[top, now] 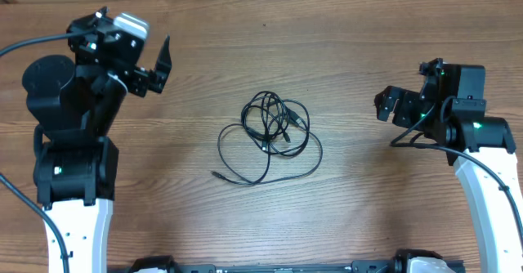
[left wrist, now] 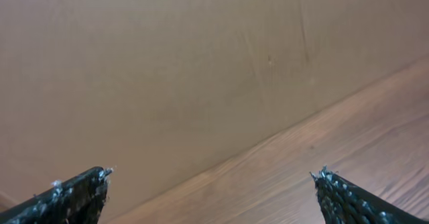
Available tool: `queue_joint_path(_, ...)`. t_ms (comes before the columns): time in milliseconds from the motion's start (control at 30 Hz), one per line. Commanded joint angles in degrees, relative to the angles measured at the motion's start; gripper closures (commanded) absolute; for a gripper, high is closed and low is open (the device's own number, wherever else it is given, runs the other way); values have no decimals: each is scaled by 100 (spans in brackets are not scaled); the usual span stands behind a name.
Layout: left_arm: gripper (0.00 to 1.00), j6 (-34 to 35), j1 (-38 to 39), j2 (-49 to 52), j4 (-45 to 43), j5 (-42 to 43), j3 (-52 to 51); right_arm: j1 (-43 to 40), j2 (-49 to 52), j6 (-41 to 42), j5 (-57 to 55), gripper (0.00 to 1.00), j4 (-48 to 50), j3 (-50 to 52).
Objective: Untangle cables
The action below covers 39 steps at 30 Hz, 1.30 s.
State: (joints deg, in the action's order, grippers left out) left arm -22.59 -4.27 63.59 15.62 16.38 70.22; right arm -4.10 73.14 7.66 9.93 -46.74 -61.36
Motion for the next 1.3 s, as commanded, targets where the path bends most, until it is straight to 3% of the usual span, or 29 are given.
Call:
queue_joint_path(0, 0, 1766, -31, 125, 2, 164, -39, -11, -59, 0, 671, 0, 11, -129)
queue_joint_path(67, 0, 2234, -28, 157, 280, 319, -39, -11, -59, 0, 1047, 0, 46, -129)
queue_joint_path(233, 0, 2304, -20, 299, 1196, 374, -42, -11, -59, -2, 1676, 0, 494, -129)
queue_joint_path(333, 0, 2391, -22, 485, 1438, 498, -42, -11, -57, -2, 1674, 0, 820, -129)
queue_joint_path(533, 0, 3189, -20, 942, 1871, 1259, -42, -11, -46, 50, 1672, 0, 1032, -129)
queue_joint_path(700, 1, 3115, -20, 1449, 2549, 1392, -42, -11, 42, 957, 1676, 0, 1008, -127)
queue_joint_path(1000, 0, 3036, 103, 2076, 2669, 1766, -42, 98, 933, 876, 2072, 0, 833, -127)
queue_joint_path(1133, 0, 3034, 367, 2271, 2621, 1545, -42, 549, 1331, 859, 2173, 0, 846, -127)
queue_joint_path(1267, 0, 3034, 605, 2365, 2562, 1325, -42, 1174, 1410, 229, 2210, 0, 920, -129)
